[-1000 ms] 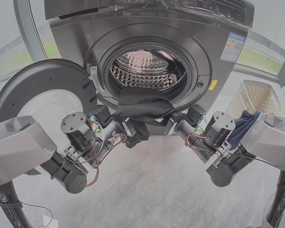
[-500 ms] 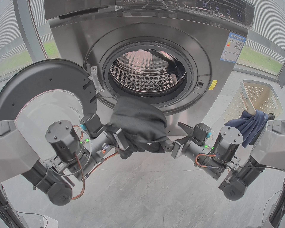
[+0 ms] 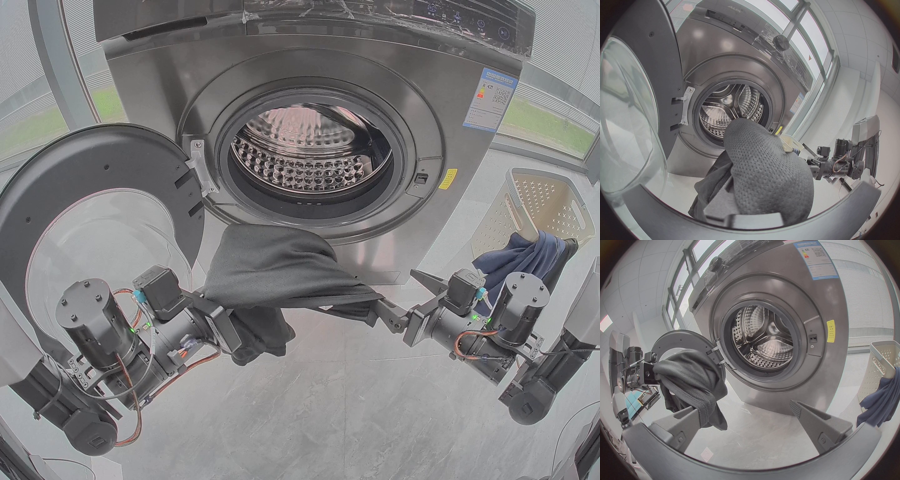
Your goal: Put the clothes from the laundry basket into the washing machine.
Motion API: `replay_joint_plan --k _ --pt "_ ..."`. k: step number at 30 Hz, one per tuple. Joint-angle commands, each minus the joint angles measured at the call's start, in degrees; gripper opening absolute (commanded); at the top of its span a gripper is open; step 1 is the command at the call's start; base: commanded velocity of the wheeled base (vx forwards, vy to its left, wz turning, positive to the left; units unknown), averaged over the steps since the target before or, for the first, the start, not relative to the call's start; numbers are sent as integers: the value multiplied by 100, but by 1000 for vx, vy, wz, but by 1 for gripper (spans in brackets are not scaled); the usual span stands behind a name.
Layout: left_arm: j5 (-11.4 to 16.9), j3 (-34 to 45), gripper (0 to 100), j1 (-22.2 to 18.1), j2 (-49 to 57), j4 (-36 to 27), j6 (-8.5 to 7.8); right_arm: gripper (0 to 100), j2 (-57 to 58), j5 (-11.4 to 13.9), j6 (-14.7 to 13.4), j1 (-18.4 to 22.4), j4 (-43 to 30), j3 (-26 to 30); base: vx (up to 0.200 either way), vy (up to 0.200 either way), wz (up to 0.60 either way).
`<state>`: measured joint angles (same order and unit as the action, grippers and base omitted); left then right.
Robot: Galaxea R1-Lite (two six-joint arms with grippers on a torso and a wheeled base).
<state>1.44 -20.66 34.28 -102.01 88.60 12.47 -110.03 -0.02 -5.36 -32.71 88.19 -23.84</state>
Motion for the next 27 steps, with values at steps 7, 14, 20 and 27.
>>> replay_joint_plan --k 7,14,20,27 --pt "-56 36 0 -18 -249 17 -122 100 131 55 -9 -60 -3 222 0 0 0" --pt "-170 -149 0 -123 -346 17 -148 100 281 222 -26 -456 -3 301 0 0 0" --pt "-337 -263 0 -176 -434 8 -148 100 377 231 -17 -570 -3 627 0 0 0" --pt "-372 -263 0 -167 -469 17 -157 100 465 319 9 -482 -3 688 0 0 0"
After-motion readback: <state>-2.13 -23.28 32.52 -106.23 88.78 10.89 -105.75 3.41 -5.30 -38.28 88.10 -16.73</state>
